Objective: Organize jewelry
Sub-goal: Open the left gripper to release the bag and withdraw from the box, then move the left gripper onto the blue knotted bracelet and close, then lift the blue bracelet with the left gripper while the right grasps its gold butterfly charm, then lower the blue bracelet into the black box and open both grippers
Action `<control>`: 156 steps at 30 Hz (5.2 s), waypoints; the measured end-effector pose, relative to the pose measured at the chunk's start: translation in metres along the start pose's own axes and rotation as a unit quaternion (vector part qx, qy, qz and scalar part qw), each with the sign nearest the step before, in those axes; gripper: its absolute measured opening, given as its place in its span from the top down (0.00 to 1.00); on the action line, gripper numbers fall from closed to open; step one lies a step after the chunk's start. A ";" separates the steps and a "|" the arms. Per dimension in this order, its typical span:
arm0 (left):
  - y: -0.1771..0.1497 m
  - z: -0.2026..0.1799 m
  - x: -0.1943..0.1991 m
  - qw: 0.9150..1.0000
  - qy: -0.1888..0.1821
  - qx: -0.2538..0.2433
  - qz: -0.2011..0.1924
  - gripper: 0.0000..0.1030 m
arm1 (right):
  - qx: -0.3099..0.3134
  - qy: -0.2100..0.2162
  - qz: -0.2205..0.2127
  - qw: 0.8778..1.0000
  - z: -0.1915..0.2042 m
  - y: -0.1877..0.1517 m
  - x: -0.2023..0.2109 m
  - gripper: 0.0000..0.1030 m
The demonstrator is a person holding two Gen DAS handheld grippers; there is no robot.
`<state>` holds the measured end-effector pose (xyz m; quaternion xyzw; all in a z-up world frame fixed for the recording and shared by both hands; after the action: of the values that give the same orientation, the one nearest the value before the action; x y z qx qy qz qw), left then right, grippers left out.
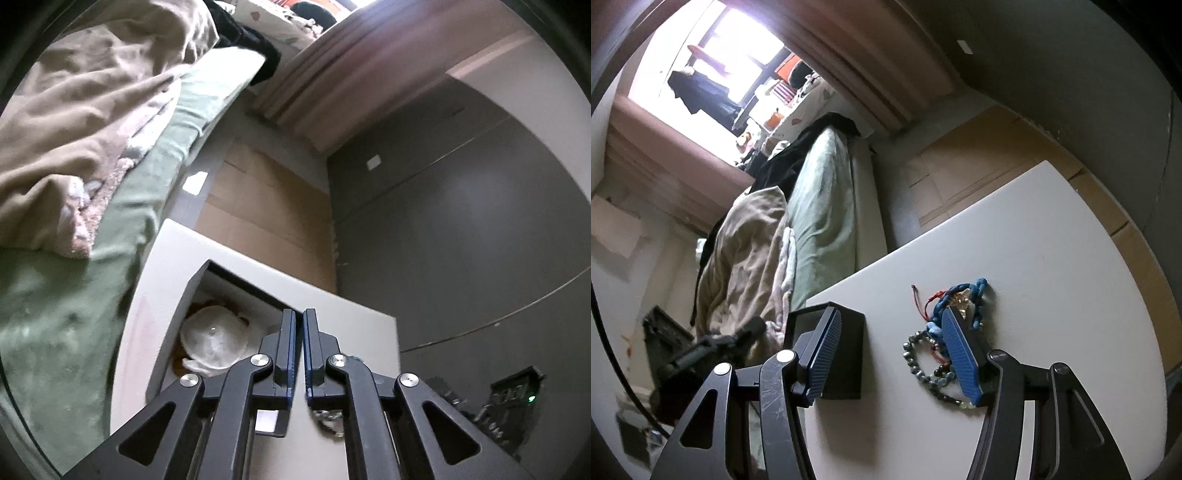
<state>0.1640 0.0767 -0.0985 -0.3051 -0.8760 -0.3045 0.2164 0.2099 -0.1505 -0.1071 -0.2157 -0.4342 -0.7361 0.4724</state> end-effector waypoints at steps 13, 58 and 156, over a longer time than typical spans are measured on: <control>-0.027 -0.038 -0.014 0.997 0.007 -0.074 -0.004 0.42 | -0.033 -0.035 0.012 0.999 -0.043 0.005 0.007 0.44; -0.110 -0.061 -0.135 0.980 0.056 -0.162 0.102 0.83 | -0.081 -0.076 0.048 0.993 -0.095 0.005 -0.004 0.44; 0.004 0.023 0.020 0.999 0.042 -0.020 -0.008 0.84 | 0.032 0.092 0.058 0.994 0.079 -0.031 -0.054 0.45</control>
<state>0.1475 0.1028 -0.1021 -0.2897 -0.8619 -0.3367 0.2448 0.1999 -0.0508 -0.1183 -0.1568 -0.3988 -0.7098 0.5590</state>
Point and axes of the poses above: each gripper's, at about its wrist camera, not at the fingertips, and x roughly against the way its jaws point, z to its left, y to its top, the point moved 9 cm from there along -x, roughly the way its jaws point, and after that the axes turned 7 degrees about -y, right-handed, at the moved point
